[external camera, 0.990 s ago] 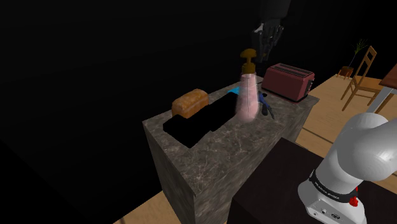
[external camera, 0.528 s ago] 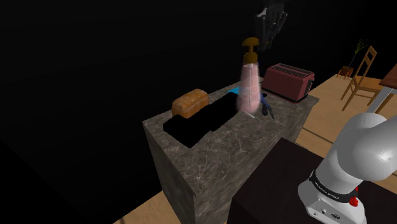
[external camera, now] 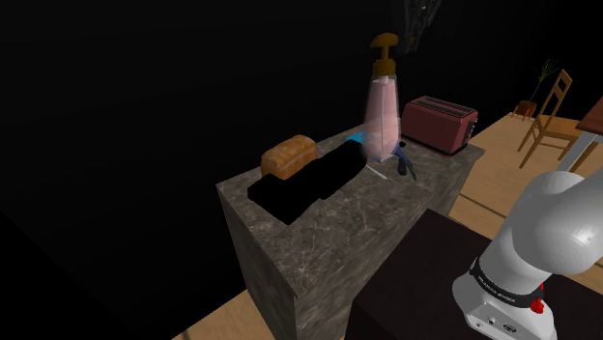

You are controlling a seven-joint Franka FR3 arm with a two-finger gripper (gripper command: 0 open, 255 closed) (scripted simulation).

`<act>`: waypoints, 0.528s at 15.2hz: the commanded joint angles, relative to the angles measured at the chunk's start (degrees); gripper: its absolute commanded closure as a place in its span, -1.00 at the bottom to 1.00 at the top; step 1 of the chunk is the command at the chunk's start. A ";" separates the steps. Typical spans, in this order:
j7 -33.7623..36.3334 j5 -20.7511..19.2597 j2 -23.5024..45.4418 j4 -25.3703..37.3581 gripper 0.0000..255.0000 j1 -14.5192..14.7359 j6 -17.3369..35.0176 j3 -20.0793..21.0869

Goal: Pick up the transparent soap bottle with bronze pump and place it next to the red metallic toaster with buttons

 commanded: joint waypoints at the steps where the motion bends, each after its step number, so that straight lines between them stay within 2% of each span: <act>1: 0.09 -0.04 1.04 2.59 1.00 -0.02 -1.54 0.03; 8: 0.41 -0.23 5.65 13.24 1.00 -0.11 -7.59 0.19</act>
